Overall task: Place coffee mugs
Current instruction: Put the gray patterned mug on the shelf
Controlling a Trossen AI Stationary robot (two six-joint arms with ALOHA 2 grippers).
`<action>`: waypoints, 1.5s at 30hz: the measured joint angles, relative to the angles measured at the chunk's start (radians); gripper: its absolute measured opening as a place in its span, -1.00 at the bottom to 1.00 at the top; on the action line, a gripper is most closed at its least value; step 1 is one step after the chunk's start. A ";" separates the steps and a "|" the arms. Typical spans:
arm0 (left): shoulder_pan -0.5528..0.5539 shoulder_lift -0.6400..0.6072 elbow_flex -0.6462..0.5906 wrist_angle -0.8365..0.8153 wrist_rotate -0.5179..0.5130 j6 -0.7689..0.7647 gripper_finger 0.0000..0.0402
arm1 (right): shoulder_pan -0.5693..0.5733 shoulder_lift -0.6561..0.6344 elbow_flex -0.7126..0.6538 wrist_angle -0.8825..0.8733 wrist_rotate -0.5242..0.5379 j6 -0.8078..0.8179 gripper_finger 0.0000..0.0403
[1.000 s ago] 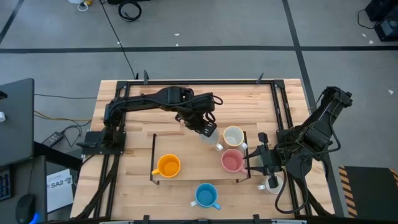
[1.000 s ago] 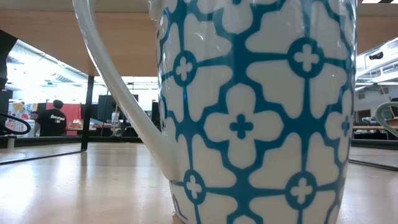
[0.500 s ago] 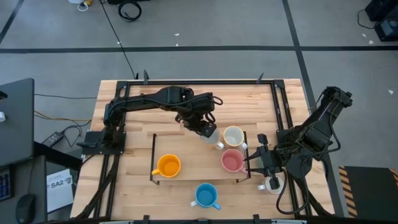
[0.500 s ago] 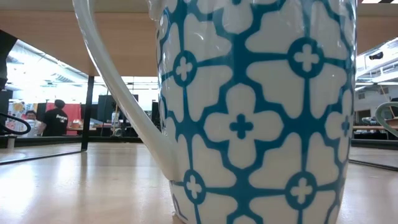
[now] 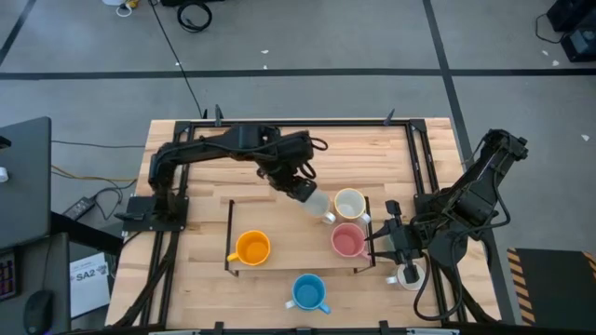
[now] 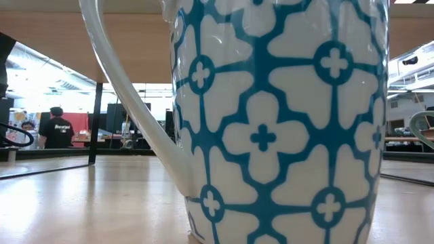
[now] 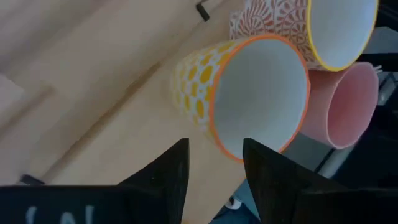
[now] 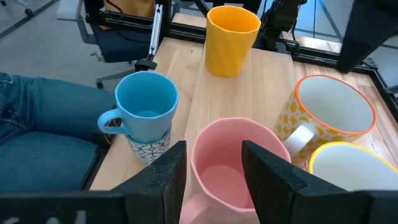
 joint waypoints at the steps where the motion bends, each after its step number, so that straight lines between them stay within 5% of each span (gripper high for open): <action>1: 0.001 -0.010 0.000 -0.015 -0.013 0.019 -0.22 | 0.000 0.000 0.000 -0.001 0.000 0.000 -0.21; 11: -0.091 -0.175 0.000 -0.172 -0.125 0.374 -0.22 | 0.000 0.000 0.000 0.015 -0.011 0.000 -0.21; 26: -0.390 -0.177 -0.001 -0.047 -0.239 0.408 -0.22 | 0.000 0.031 0.000 0.221 -0.062 -0.004 -0.21; 36: -0.438 -0.168 0.000 0.218 -0.242 0.405 -0.22 | 0.000 0.050 0.000 0.224 -0.058 0.025 -0.21; 45: -0.442 -0.150 0.000 0.244 -0.251 0.404 -0.22 | 0.000 0.060 0.000 0.247 -0.059 0.026 -0.21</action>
